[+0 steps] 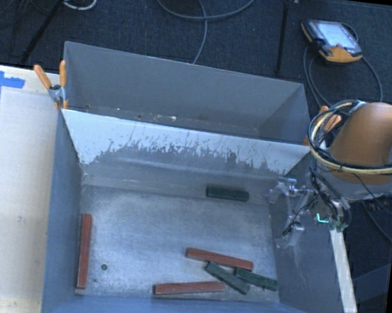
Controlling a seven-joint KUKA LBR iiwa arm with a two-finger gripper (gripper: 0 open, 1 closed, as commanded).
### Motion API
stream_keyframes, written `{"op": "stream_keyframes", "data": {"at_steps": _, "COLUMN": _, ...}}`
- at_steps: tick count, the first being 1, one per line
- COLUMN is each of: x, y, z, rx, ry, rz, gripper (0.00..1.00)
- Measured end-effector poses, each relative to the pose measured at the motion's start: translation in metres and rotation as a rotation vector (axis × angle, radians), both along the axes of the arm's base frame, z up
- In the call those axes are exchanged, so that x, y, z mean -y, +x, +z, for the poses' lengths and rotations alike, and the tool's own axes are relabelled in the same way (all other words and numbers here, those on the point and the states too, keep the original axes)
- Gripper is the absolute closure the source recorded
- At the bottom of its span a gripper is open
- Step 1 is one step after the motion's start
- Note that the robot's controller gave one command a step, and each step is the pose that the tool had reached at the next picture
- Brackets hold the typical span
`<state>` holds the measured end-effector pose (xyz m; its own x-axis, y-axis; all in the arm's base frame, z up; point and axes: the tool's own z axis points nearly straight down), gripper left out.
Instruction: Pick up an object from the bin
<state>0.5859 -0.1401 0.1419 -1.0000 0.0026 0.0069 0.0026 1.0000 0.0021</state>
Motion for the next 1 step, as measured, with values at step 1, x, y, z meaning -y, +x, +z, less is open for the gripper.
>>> {"op": "stream_keyframes", "data": {"at_steps": 1, "x": -0.0001, "y": 0.0019, "z": 0.0036, "rx": 0.006, "ry": -0.002, "rz": 0.003, "gripper": 0.00}}
